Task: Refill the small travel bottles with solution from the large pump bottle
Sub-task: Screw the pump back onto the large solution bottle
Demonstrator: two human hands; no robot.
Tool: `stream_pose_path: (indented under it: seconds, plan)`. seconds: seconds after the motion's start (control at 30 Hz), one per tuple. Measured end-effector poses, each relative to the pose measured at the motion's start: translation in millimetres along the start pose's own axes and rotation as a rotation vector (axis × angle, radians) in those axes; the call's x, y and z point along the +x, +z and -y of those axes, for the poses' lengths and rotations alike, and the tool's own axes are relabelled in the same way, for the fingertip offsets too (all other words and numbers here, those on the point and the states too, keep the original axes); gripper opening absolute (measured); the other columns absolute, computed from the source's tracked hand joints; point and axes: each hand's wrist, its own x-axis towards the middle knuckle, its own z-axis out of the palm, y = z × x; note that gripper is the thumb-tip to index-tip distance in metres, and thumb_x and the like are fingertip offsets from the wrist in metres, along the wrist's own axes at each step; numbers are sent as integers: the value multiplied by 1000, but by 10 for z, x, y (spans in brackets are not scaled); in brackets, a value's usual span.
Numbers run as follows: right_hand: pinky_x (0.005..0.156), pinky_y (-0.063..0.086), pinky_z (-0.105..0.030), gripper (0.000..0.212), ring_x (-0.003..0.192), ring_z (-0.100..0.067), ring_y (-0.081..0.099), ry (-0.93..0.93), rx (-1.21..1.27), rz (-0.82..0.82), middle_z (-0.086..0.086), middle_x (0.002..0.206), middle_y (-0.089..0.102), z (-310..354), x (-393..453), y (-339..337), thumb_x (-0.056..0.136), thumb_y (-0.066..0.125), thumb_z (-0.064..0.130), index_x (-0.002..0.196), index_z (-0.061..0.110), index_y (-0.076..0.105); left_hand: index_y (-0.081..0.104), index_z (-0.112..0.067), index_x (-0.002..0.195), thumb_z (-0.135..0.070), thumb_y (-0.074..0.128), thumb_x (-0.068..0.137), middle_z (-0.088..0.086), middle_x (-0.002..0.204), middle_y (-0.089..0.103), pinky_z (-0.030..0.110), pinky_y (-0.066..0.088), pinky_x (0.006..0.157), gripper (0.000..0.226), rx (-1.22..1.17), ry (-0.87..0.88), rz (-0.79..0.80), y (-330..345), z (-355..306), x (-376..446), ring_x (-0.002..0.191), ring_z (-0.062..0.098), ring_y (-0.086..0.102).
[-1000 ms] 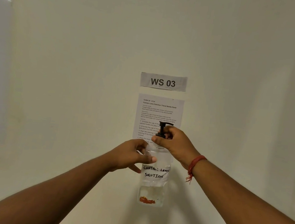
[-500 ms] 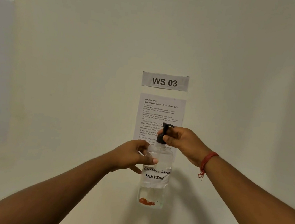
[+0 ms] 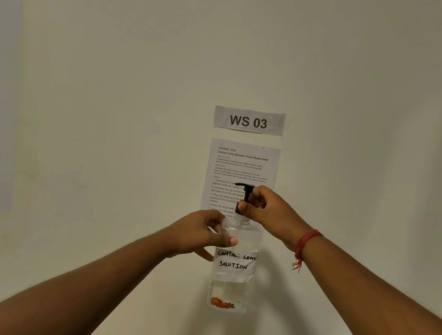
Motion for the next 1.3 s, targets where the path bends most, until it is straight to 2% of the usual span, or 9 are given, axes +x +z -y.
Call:
stream_pose_path:
  seconds: [0.07, 0.17, 0.27, 0.6, 0.83, 0.93, 1.03, 1.17, 1.3]
  plan:
    - [89, 54, -30, 51, 103, -12, 66, -9, 70, 18, 4, 108, 70, 11, -21, -48, 75, 69, 56, 110, 20, 61, 65, -20, 118, -42, 86, 74, 6, 113, 69, 49, 64, 79, 54, -6, -3, 6, 1, 8, 2, 99, 18, 75]
    - [97, 50, -30, 27, 112, -11, 65, -26, 204, 79, 3, 116, 72, -25, -11, -113, 91, 66, 25, 116, 17, 66, 65, -20, 117, -42, 86, 73, 5, 112, 68, 48, 65, 79, 54, -6, -7, 14, 12, 31, 1, 98, 18, 75]
    - [98, 49, -29, 23, 113, -12, 65, -35, 238, 115, 2, 115, 73, -59, 4, -133, 93, 63, 7, 112, 17, 70, 65, -20, 117, -41, 86, 74, 5, 111, 68, 48, 65, 79, 53, -3, -9, 10, 14, 41, 5, 98, 19, 75]
    - [83, 54, -22, 23, 99, -11, 71, -14, 206, 46, 3, 103, 75, -69, 34, -34, 84, 76, 20, 105, 16, 69, 64, -17, 120, -34, 86, 78, 7, 113, 67, 50, 64, 80, 50, -7, -10, -3, 16, 17, 1, 101, 23, 73]
    - [94, 53, -32, 45, 110, -14, 66, -43, 219, 38, 1, 115, 71, -55, -7, -50, 80, 73, 35, 119, 17, 63, 64, -18, 120, -38, 86, 76, 7, 113, 67, 51, 64, 80, 53, -27, -11, -5, 12, 3, -20, 98, 19, 75]
    - [100, 49, -32, 37, 118, -12, 62, -61, 272, 72, 2, 124, 68, -65, -20, -109, 90, 67, 20, 126, 15, 62, 64, -18, 121, -38, 86, 76, 7, 114, 68, 51, 64, 81, 54, -15, -11, 0, 0, -8, -28, 99, 20, 75]
    - [98, 51, -29, 32, 117, -10, 63, -45, 250, 112, 4, 122, 69, -81, -29, -123, 93, 62, 6, 125, 13, 64, 64, -19, 120, -37, 86, 76, 8, 114, 68, 50, 64, 81, 52, -19, -12, -2, -6, -12, -33, 99, 20, 75]
    - [90, 54, -26, 28, 110, -11, 67, -29, 229, 84, 1, 115, 72, -78, -28, -99, 91, 66, 7, 118, 12, 67, 64, -18, 120, -36, 86, 77, 8, 115, 67, 50, 64, 81, 52, -10, -9, -9, -11, -19, -37, 101, 21, 74]
    - [93, 55, -33, 25, 106, -22, 67, -25, 203, 30, -10, 110, 71, -72, -34, -71, 86, 73, 13, 111, 14, 68, 64, -19, 120, -39, 86, 75, 7, 114, 67, 50, 64, 81, 54, -6, -12, -9, -2, -22, -50, 101, 20, 74]
